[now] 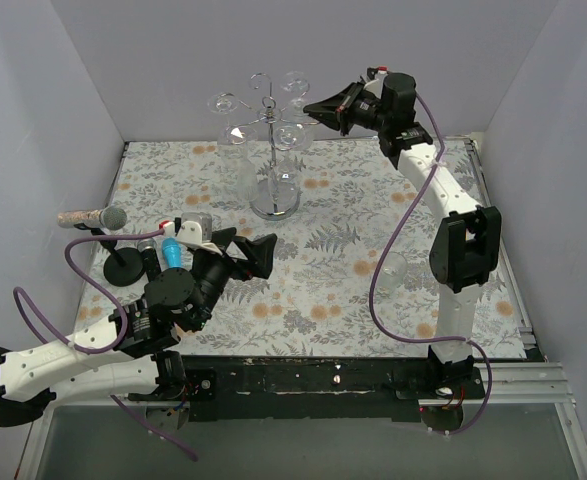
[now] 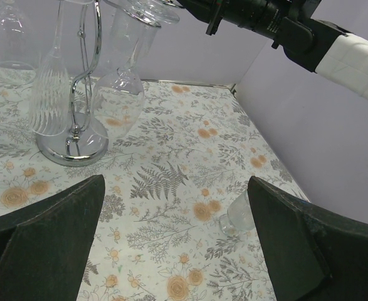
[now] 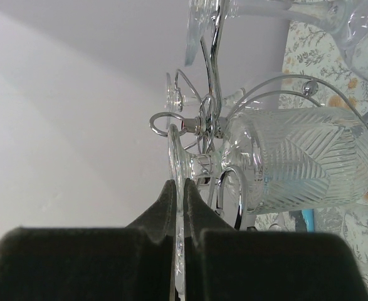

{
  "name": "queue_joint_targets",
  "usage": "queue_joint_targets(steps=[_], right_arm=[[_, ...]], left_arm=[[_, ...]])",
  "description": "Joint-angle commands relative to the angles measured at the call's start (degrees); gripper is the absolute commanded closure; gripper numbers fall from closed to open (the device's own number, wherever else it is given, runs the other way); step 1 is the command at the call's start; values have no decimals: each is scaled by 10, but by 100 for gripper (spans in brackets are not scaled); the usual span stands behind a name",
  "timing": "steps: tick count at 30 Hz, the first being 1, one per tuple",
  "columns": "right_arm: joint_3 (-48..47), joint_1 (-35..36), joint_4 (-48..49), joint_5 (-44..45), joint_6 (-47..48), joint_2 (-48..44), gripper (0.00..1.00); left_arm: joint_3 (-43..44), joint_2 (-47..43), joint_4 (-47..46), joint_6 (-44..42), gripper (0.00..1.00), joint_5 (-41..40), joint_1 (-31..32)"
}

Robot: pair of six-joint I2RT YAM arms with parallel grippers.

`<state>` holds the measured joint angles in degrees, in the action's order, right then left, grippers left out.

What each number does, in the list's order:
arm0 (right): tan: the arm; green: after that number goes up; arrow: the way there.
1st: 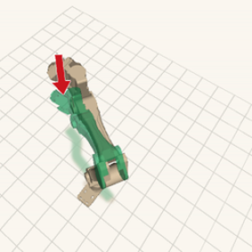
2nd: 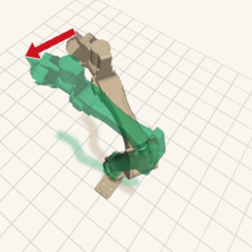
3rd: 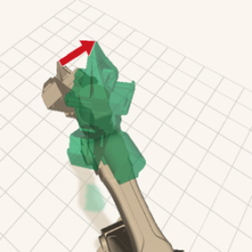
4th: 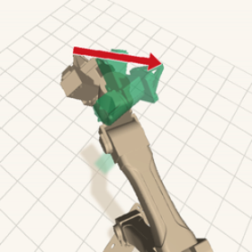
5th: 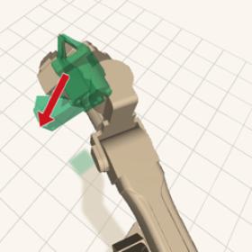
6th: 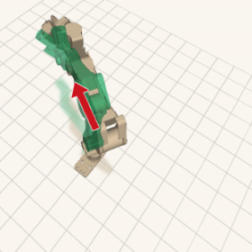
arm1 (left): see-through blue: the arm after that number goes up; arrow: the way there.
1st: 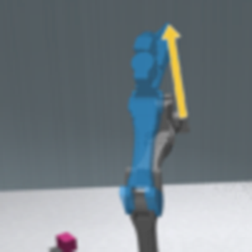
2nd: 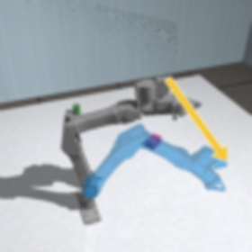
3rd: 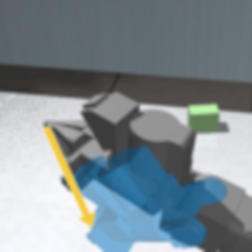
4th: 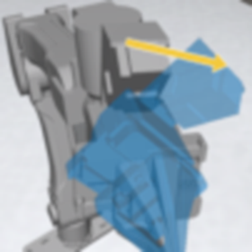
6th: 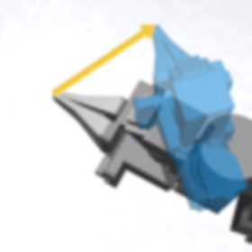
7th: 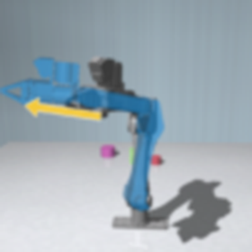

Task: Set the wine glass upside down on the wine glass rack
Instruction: Turn the wine glass upside down at the wine rack.

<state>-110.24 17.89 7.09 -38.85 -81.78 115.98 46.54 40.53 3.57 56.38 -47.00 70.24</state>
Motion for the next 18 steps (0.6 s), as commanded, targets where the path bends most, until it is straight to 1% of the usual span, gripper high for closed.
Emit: queue_joint_targets(steps=[1, 9, 18], right_arm=[[-38, 8, -30, 13, 37, -23, 99], [-33, 7, -70, 29, 65, -40, 99], [-11, 7, -70, 32, 71, -61, 99]], left_arm=[[9, 1, -7, -1, 2, -4, -2], [3, -5, -8, 1, 2, -1, -2], [0, -14, -8, 5, 2, 2, -2]])
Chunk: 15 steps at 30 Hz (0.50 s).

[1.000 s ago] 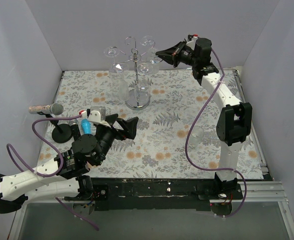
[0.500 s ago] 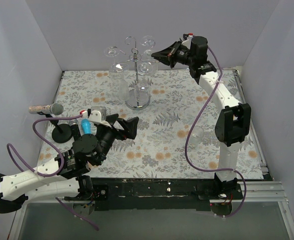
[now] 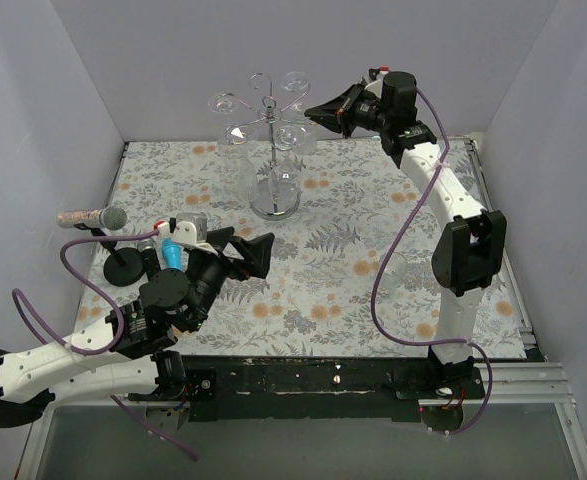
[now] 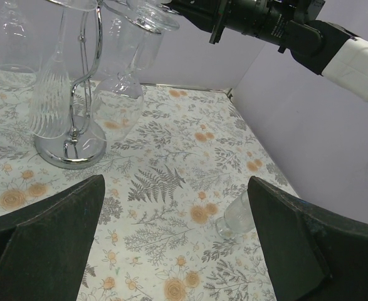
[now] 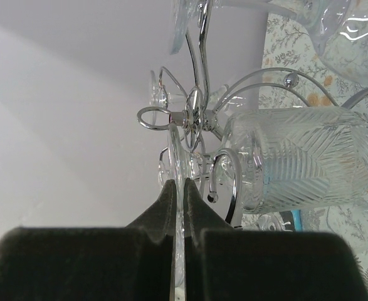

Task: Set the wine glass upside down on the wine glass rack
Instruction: Turn the wine glass upside down at the wine rack.

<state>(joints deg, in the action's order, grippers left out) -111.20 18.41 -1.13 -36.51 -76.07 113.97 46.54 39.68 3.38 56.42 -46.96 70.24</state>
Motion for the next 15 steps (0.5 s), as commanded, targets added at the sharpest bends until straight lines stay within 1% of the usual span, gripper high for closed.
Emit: queue_joint_targets(steps=[1, 15], right_arm=[[2, 1, 12, 7, 14, -44, 99], [32, -9, 12, 5, 15, -73, 99]], left_arm=[[0, -7, -7, 5, 2, 2, -2], [-12, -12, -6, 11, 2, 0, -2]])
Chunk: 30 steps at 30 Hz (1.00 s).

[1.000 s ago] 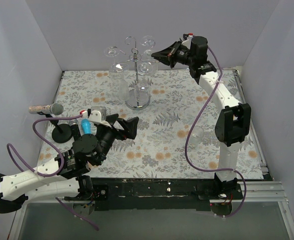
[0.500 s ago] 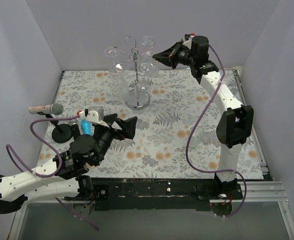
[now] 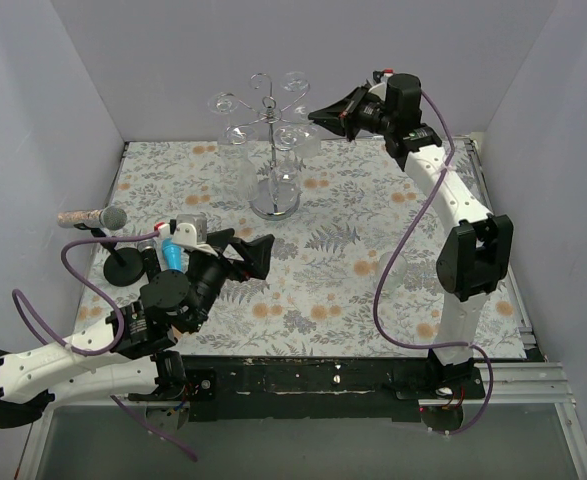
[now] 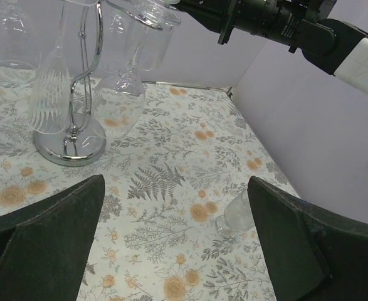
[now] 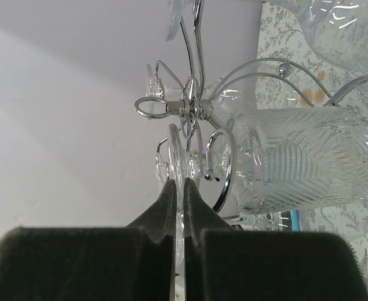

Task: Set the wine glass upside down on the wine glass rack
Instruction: Turn the wine glass upside down at the wine rack.

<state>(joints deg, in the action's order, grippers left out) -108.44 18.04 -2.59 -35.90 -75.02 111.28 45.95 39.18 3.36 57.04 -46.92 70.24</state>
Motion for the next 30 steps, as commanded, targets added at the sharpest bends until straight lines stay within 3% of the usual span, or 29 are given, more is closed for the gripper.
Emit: queue_joint_targets(steps=[1, 30], right_arm=[[7, -6, 27, -1, 4, -47, 99], [20, -49, 62, -13, -23, -52, 99]], left_arm=[[-6, -7, -5, 5, 2, 0, -2], [-13, -6, -1, 12, 2, -2, -2]])
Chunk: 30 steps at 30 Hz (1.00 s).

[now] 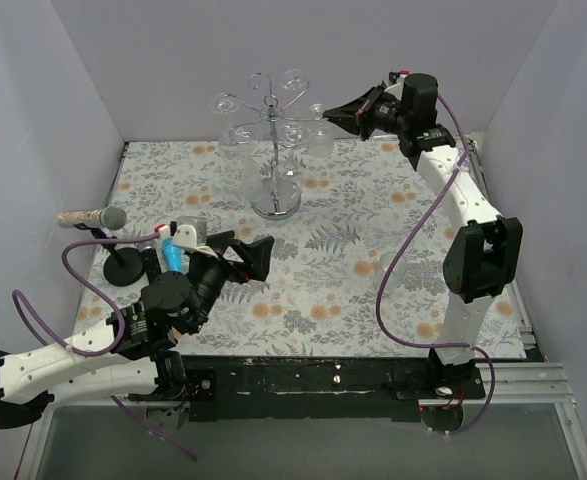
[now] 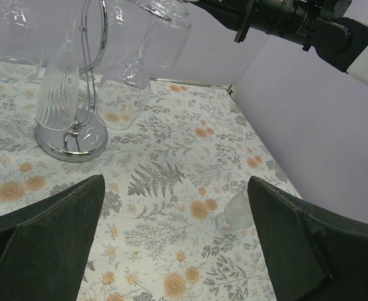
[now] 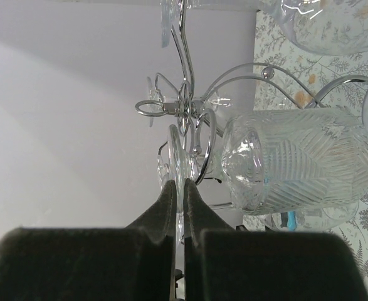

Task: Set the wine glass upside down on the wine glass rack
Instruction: Turn the wine glass upside down at the wine rack.

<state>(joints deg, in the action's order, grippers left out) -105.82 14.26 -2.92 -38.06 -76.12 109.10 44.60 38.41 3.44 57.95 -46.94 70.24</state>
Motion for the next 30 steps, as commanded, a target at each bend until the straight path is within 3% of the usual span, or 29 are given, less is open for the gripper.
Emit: queue_joint_targets(steps=[1, 30], right_arm=[[-8, -12, 65, 9, -13, -31, 99], [-49, -20, 142, 28, -32, 44, 99]], left_arm=[[1, 3, -2, 3, 2, -2, -2], [16, 25, 9, 7, 2, -1, -2]])
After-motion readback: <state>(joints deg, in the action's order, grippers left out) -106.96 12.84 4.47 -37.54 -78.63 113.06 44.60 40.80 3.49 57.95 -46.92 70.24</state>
